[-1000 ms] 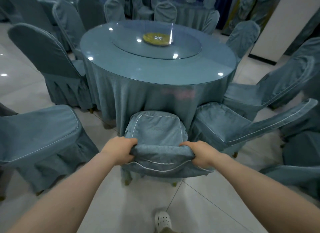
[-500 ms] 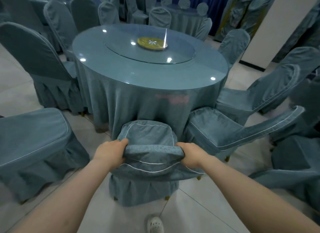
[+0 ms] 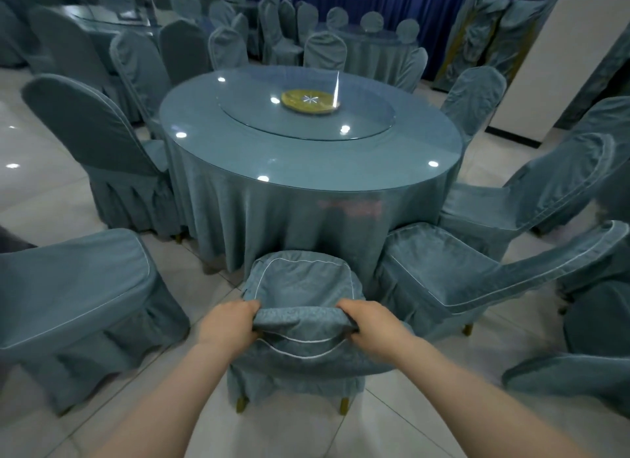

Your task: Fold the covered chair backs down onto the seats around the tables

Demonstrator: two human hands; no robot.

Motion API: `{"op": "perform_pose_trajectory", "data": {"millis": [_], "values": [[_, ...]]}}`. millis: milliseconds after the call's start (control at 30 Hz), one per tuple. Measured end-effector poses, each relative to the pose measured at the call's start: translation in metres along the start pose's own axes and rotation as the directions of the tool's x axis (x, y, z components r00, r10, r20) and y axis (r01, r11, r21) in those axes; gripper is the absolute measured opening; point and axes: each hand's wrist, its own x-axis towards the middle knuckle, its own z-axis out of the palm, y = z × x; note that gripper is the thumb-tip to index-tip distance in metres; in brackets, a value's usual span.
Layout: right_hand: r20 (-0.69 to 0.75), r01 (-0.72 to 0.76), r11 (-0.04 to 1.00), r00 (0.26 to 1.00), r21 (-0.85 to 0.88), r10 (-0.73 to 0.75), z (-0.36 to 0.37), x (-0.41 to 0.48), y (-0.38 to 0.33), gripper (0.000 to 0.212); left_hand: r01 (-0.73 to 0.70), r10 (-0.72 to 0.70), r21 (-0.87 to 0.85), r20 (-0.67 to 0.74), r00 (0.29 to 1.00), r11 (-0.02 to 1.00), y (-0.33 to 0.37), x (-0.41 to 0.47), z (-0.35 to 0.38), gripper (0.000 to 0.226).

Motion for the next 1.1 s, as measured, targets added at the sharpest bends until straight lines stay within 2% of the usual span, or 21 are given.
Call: {"op": "perform_pose_trajectory", "data": {"millis": [233,567,800,933,1100], "values": [[0.018,0.072,0.997,0.997,-0.002,-0.072,-0.001,-0.006,0.006,0.020,0.044,-0.044,0.064,0.004,0.999,0.997,0.008,-0.008,0.000,0.027],[-0.002,0.128,0.991,0.992,0.041,-0.128,-0.006,-0.031,0.049,0.025,0.107,-0.115,0.137,0.053,0.992,0.985,0.057,-0.026,-0.004,0.027],[0.094,0.149,0.988,0.985,-0.036,-0.145,-0.014,-0.045,0.066,0.036,0.117,-0.127,0.175,0.048,0.991,0.978,0.084,-0.057,0.002,0.020],[0.059,0.113,0.983,0.993,-0.146,-0.105,-0.008,-0.047,0.062,0.034,0.137,-0.143,0.130,0.043,0.989,0.982,0.087,-0.063,0.006,0.016],[0.044,0.054,0.984,0.998,-0.168,-0.047,-0.007,-0.047,0.055,0.029,0.151,-0.154,0.047,0.059,0.986,0.987,0.078,-0.064,0.014,0.024]]}}
